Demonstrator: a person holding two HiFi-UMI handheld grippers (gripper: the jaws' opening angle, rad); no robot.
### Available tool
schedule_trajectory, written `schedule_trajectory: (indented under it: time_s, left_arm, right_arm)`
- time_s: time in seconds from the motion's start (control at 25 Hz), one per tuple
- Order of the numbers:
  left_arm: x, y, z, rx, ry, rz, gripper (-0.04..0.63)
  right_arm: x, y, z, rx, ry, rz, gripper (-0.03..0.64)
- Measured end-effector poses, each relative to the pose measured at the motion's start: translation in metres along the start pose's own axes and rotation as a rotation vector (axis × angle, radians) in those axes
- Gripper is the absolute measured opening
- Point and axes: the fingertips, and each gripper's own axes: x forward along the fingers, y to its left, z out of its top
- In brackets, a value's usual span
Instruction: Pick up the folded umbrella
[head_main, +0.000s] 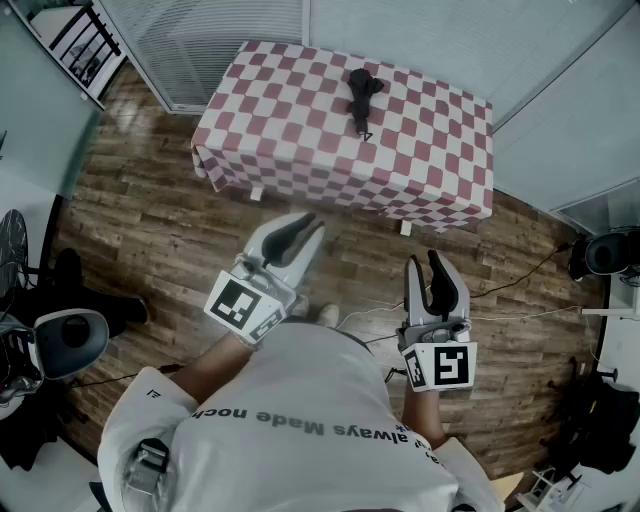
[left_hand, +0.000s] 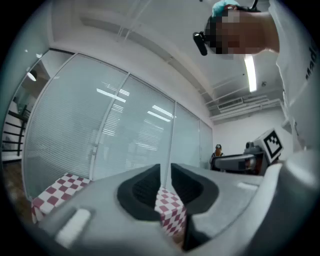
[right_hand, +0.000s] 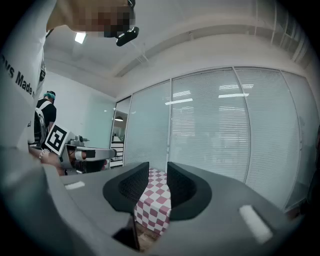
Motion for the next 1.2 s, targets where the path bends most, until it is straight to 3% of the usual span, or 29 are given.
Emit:
schedule_trajectory:
  time_s: [0.36,0.88,1.2]
  left_arm:
    - [-0.011,0.012,-0.005,-0.025,0.007,-0.014,0.066]
    - [-0.058,0.082,-0.018,-0.048,0.046,0.007,0.058]
    - [-0.054,0.105,-0.023,-0.075,0.054,-0.004,0.058]
  right_arm:
    - [0.014,0.012,0.004,0.032,-0.020,-0.007,0.117]
    - [0.063,0.074,-0.010,0.060,0.012,0.018,0.112]
    - [0.089,0.080,-0.013,0.074,0.041,0.020,0.110]
